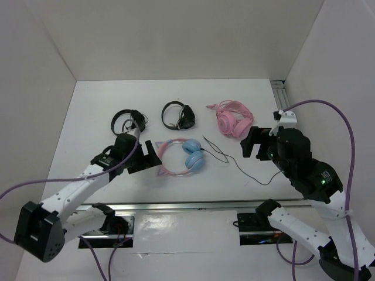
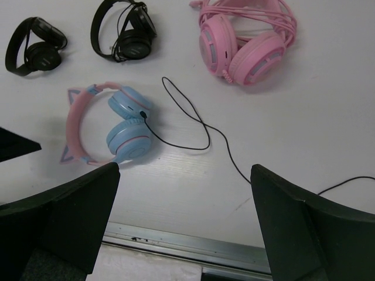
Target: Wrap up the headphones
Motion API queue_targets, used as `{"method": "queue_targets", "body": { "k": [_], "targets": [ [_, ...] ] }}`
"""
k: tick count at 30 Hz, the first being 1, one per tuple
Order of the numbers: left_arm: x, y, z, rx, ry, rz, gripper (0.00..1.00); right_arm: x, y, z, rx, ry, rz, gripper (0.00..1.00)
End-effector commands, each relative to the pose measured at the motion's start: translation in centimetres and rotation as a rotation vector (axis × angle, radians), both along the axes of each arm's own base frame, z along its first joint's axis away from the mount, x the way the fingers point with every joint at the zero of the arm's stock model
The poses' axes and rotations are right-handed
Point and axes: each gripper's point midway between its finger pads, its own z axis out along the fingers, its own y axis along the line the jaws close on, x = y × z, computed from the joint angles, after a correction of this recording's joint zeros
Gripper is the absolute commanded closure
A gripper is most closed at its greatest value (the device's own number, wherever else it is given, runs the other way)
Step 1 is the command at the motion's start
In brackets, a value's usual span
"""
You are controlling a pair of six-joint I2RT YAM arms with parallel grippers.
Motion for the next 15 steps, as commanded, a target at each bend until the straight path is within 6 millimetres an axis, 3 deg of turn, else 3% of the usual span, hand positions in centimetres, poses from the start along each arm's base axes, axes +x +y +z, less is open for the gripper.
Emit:
{"method": "queue_targets", "body": {
  "k": [1,2,3,7,8,11,15],
  "targets": [
    [4.8,-1.3,1.5,0.040,-0.130,0.091,0.00,0.9,1.1,0.9,0.024,-0.051,0.040,0.00],
    [5.7,-0.9,1.3,0.090,-0.134,0.140,0.00,0.9,1.3,0.9,0.028,-0.048,0.051,0.00],
    [5.4,-1.2,-0.7,0.139,-0.089,0.124,0.00,0.9,1.6,0.7,0.034,-0.045,0.066,0.00],
    [6.8,-2.0,-2.1,0.227,-0.090,0.159,0.00,0.6,2.2,0.6,0.057,-0.053,0.100,0.00],
    [6.8,-1.8,-3.7,0.273,-0.050,0.166,0.00,0.6,2.2,0.6,0.057,-0.053,0.100,0.00],
    [7.7,-1.3,-4.7,0.349,-0.049,0.205,0.03,0.3,2.8,0.2,0.067,-0.037,0.134,0.00],
    [7.5,-1.0,-7.9,0.417,0.001,0.209,0.08,-0.3,2.8,1.0,0.087,-0.079,0.158,0.00]
  ]
}}
